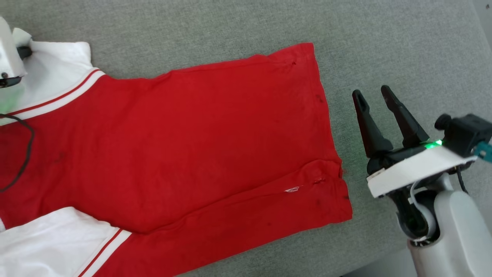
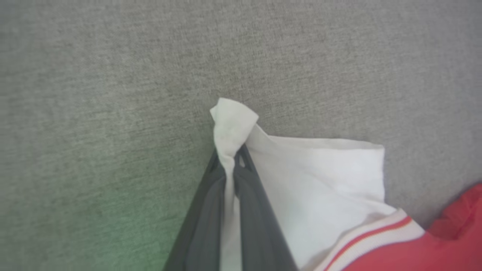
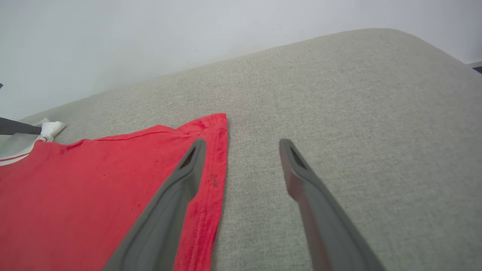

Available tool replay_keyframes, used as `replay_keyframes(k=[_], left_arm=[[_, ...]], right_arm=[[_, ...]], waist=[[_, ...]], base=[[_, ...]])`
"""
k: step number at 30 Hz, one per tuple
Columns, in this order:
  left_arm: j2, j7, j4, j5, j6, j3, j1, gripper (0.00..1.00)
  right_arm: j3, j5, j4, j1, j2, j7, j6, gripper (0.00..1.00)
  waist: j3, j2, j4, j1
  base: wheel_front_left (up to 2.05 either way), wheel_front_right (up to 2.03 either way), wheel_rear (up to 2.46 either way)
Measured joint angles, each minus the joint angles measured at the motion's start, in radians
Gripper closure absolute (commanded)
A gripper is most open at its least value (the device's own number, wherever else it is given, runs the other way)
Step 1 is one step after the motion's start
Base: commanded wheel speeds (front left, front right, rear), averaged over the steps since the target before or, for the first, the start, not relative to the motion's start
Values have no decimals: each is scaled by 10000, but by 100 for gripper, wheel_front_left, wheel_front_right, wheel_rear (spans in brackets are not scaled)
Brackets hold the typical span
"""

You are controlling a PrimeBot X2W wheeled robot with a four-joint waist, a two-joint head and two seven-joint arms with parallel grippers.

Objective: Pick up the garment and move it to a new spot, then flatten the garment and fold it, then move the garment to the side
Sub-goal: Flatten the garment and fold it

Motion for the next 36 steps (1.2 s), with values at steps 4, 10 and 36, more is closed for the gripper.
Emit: replay_keyframes(k=[4,10,36], left_arm=[[-320,-447,12,25,-142,-17,20,100],[-784,-1283,-464,282,-431,-54,-257,100],[-1530,-3593,-1490,520,-989,-46,308,100]], right_arm=[[-109,690,763,-614,-357,997,-2,0],[-219,1390,2038,-2182,-1018,2803,-2,0],[-284,514,5108,-5259,-1490,7168,-2,100]], waist=[[-203,0,299,0],[-361,0,1023,0],[-637,0,2841,0]], base=[[0,0,0],[0,0,0],[0,0,0]])
